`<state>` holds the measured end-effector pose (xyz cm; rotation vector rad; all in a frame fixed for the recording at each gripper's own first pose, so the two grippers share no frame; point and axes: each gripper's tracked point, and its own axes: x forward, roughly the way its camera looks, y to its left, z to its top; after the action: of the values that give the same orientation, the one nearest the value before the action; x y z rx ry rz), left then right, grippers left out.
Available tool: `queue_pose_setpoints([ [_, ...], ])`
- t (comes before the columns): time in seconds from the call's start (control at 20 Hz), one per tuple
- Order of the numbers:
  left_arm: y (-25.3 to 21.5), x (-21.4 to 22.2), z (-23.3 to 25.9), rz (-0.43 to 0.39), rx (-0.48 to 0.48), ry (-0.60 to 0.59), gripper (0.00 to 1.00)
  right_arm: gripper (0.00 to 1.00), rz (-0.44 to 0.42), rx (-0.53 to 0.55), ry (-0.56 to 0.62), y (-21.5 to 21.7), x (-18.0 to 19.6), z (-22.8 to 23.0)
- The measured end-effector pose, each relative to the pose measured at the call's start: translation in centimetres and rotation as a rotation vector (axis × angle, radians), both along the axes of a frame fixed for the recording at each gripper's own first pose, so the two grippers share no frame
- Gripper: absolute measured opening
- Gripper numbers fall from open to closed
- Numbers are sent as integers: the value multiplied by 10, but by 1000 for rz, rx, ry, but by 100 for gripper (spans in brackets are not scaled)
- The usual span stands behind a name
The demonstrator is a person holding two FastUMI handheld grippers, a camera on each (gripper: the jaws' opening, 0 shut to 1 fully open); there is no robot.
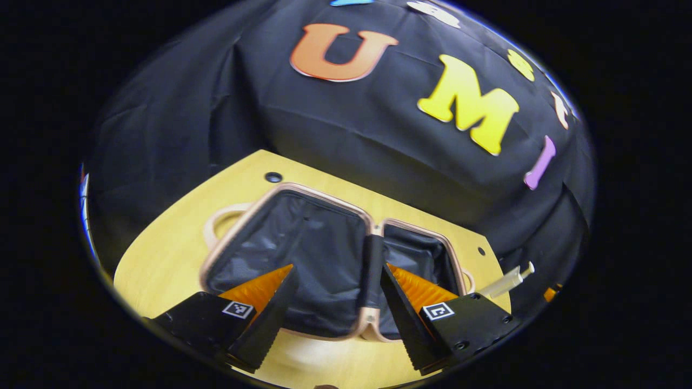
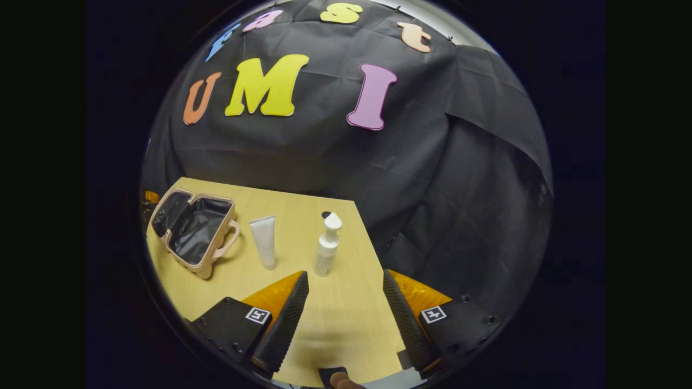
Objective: First open the suitcase, pack the skin care products into it, and then close the suitcase.
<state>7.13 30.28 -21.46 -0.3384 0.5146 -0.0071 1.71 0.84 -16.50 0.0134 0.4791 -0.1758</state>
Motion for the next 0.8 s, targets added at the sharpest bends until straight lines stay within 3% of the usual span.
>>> queue_pose_setpoints([
  [0.3, -111, -2, -5, -169, -6, 47, 98, 82, 53, 4, -4, -21, 13, -16],
  [0.8, -312, 6, -25, -608, 114, 90, 98, 82, 40, 36, 21, -73, 19, -40],
])
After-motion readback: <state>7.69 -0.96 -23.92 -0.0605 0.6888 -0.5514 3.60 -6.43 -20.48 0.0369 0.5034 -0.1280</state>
